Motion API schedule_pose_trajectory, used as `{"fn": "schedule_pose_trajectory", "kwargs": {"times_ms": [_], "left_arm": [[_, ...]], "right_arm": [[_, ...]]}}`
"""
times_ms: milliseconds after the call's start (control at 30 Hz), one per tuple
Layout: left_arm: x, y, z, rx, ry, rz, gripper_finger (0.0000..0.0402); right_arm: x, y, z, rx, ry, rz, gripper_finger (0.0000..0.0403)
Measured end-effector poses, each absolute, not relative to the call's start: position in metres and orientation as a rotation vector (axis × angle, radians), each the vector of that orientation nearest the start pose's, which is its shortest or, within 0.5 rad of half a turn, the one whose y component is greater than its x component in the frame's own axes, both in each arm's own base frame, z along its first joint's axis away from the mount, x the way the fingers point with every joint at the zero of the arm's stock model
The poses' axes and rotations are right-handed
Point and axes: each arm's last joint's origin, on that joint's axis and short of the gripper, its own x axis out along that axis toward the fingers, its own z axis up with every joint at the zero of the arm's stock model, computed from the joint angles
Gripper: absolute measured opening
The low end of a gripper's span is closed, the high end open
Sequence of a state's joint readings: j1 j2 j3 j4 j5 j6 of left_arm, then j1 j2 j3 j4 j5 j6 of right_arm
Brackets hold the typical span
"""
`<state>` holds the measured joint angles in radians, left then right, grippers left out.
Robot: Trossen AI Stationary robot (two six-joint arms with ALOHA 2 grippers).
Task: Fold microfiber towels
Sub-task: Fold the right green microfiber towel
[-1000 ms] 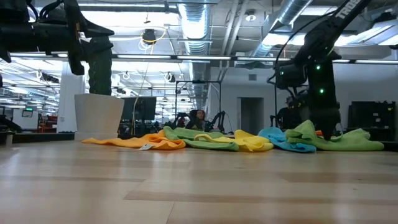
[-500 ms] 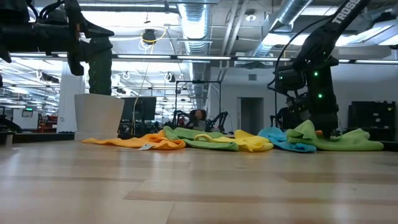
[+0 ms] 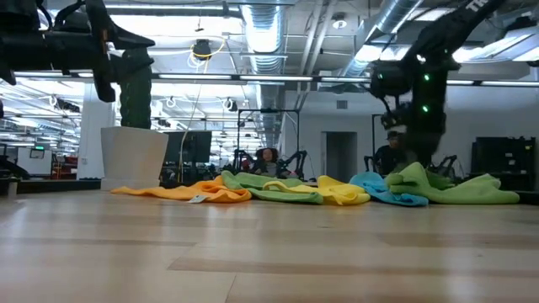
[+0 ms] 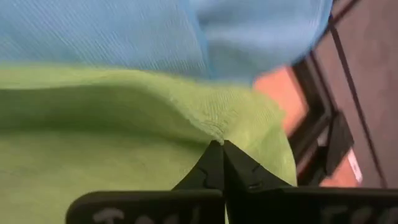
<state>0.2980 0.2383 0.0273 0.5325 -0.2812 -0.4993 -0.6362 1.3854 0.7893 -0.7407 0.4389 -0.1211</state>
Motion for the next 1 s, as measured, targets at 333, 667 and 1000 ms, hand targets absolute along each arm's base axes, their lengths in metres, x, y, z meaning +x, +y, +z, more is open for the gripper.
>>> {"fn": "schedule_pose_trajectory", "kwargs": {"times_ms": [333,667,1000], "left_arm": [[0.122,0.042,0.184,-0.491,-0.216,0.466,0.0161],[0.175,0.046,0.203,-0.338,0.009,0.461,0.0161],[0.231,0.059,0.186,-0.299,0.082,0.513,0.0161]], "right_arm": [[0.229,-0.133,0.232,0.004,1.17,-0.714,0.0011],[0.288,-0.113,0.262,-0.081,1.034,-0.607,0.0014],[0.325,-0.106,0.297,-0.096,0.862,-0.616,0.0013]]}}
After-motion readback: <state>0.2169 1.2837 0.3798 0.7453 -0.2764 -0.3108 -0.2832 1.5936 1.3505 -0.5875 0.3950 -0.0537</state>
